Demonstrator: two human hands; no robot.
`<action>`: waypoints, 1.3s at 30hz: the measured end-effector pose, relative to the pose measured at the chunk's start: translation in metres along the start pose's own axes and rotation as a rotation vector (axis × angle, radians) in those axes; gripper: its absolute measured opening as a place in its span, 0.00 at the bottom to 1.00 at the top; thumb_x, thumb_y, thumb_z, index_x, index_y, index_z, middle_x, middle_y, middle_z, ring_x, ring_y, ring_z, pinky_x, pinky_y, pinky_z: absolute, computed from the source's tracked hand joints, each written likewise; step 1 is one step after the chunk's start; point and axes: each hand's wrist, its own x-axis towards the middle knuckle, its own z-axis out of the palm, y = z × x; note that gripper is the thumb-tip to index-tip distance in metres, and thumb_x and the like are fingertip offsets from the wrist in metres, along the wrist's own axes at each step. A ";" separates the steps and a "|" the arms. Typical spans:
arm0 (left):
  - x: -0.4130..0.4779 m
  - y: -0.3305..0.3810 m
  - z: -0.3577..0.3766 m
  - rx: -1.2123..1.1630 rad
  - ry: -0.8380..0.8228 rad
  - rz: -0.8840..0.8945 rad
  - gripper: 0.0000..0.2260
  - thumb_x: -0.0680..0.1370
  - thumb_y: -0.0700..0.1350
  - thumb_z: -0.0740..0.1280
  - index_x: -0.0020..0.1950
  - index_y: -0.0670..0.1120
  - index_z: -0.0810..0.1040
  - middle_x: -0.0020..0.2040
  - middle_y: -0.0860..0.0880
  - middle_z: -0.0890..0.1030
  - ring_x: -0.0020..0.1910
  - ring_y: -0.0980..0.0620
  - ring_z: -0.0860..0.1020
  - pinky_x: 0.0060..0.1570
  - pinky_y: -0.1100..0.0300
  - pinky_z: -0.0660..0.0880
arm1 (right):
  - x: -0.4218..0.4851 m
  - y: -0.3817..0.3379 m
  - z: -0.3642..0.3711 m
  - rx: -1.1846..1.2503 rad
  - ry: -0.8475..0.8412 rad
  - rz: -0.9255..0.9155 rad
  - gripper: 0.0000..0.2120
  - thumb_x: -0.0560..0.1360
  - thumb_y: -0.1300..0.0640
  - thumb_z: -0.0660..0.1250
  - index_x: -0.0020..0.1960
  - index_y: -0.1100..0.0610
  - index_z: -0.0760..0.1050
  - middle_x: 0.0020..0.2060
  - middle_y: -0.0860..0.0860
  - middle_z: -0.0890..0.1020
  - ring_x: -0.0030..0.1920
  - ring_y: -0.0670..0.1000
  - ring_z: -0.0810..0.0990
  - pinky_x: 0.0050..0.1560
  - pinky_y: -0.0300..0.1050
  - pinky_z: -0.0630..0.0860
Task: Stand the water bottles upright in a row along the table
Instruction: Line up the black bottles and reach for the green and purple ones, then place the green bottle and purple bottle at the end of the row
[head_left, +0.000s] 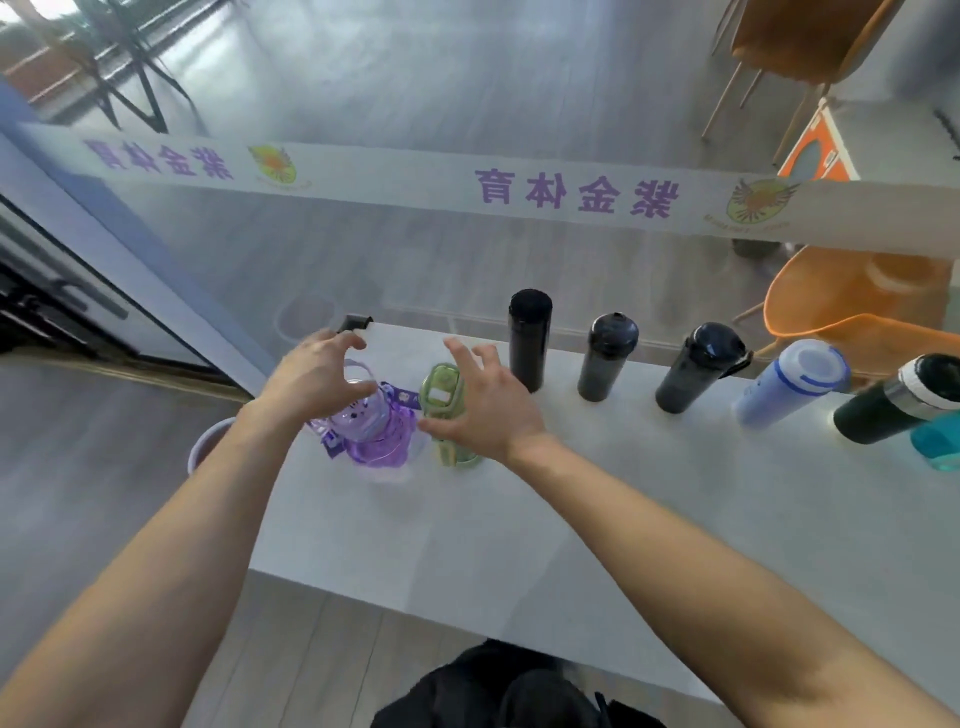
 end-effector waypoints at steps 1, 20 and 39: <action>-0.007 -0.008 0.004 0.002 -0.016 -0.013 0.32 0.73 0.60 0.80 0.75 0.55 0.76 0.71 0.47 0.77 0.68 0.42 0.77 0.65 0.45 0.77 | 0.002 -0.004 0.005 -0.025 -0.011 0.007 0.54 0.67 0.28 0.77 0.84 0.45 0.56 0.73 0.56 0.69 0.60 0.61 0.80 0.57 0.57 0.83; 0.099 -0.065 0.018 0.050 -0.116 0.341 0.26 0.78 0.58 0.74 0.75 0.52 0.77 0.74 0.47 0.77 0.70 0.43 0.78 0.67 0.46 0.76 | 0.102 -0.016 0.024 -0.058 0.219 0.297 0.38 0.71 0.47 0.75 0.79 0.50 0.69 0.59 0.57 0.77 0.51 0.62 0.83 0.57 0.53 0.81; 0.155 -0.095 0.028 0.055 -0.183 0.444 0.26 0.79 0.59 0.74 0.74 0.51 0.77 0.70 0.47 0.80 0.66 0.44 0.80 0.65 0.45 0.78 | 0.169 -0.012 0.036 -0.006 0.248 0.410 0.35 0.72 0.47 0.78 0.76 0.47 0.69 0.59 0.56 0.75 0.53 0.59 0.81 0.56 0.46 0.76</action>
